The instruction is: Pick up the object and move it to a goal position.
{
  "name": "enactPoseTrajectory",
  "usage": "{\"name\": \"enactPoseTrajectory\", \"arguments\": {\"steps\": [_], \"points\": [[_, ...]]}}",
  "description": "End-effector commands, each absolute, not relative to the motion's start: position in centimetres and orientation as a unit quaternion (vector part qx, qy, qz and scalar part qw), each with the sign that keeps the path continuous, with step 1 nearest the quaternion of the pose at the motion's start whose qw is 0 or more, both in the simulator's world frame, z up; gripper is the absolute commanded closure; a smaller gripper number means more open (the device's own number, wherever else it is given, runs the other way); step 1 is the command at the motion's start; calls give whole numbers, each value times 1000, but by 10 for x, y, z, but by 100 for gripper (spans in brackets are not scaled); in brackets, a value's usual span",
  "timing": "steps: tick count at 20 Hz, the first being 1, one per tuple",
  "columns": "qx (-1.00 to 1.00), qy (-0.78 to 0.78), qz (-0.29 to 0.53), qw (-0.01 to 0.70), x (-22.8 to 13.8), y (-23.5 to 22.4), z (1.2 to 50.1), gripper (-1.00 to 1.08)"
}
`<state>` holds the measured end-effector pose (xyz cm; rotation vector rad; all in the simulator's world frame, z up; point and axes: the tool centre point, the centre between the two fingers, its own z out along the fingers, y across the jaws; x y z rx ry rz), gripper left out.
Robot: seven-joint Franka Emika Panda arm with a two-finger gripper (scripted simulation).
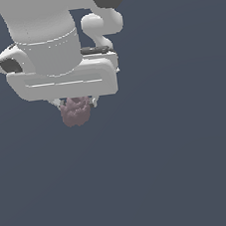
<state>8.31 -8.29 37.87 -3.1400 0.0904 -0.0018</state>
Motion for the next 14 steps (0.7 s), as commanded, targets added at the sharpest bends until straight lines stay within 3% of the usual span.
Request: {"name": "enactPoseTrajectory", "arguments": {"steps": [1, 14], "points": [[-1000, 28, 0, 0, 84, -89, 391, 108], [-1000, 28, 0, 0, 87, -98, 412, 108]]}}
